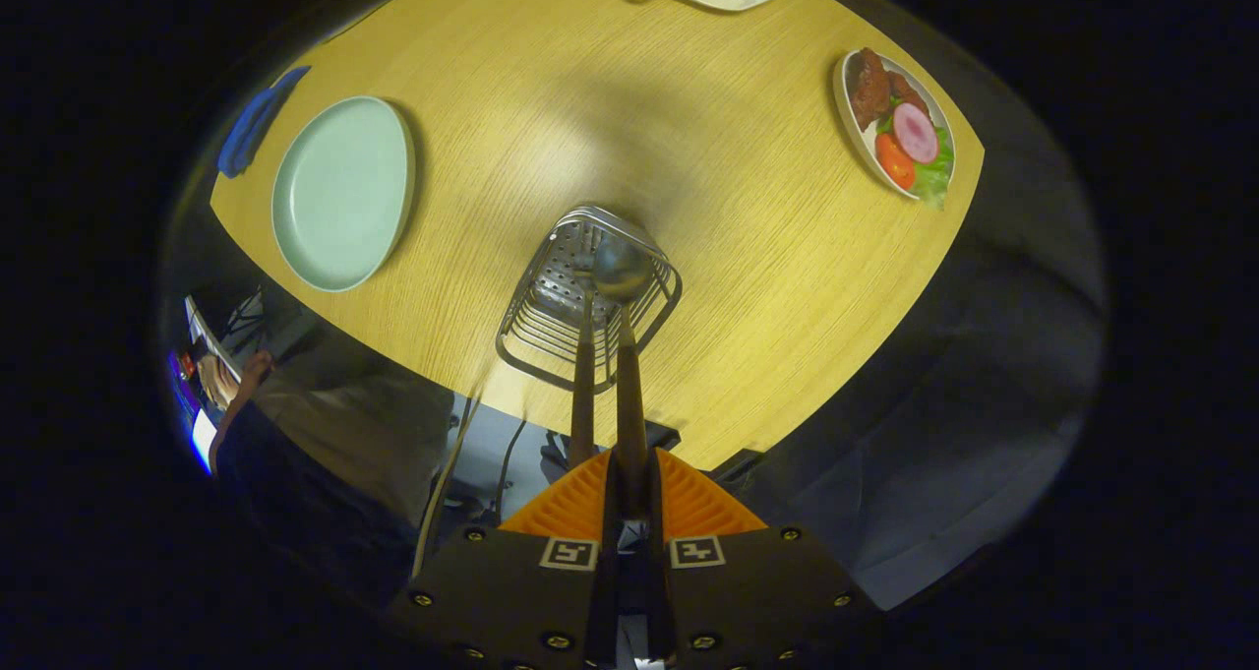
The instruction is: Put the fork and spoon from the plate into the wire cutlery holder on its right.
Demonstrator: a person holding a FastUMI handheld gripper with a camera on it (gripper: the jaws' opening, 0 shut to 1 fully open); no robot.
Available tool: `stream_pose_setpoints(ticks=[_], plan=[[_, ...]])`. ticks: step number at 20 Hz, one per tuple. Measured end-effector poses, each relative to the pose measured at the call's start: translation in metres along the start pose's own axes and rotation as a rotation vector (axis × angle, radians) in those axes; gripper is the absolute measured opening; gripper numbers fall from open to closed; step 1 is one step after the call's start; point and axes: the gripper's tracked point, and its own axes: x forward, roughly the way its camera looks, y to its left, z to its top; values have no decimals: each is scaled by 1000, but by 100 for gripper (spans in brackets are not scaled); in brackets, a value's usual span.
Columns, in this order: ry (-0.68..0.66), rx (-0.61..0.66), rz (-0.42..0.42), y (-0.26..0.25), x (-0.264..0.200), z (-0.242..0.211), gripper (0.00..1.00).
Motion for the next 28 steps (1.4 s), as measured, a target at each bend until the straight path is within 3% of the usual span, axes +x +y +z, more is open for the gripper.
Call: stream_pose_setpoints(ticks=[1, 3, 5, 10, 14, 18, 22, 26, 28], plan=[[-11, 7, 3, 1, -2, 1, 14], [-34, 18, 13, 3, -9, 1, 27], [-109, 54, -3, 1, -22, 2, 27], [-525, 176, -26, 25, -71, 20, 27], [-885, 316, 137, 79, -112, 27, 27], [-1303, 432, 18, 83, -166, 21, 27], [-1640, 546, -119, 99, -212, -14, 27], [-1800, 595, -270, 111, -236, -37, 27], [-1833, 577, -265, 130, -243, -39, 27]])
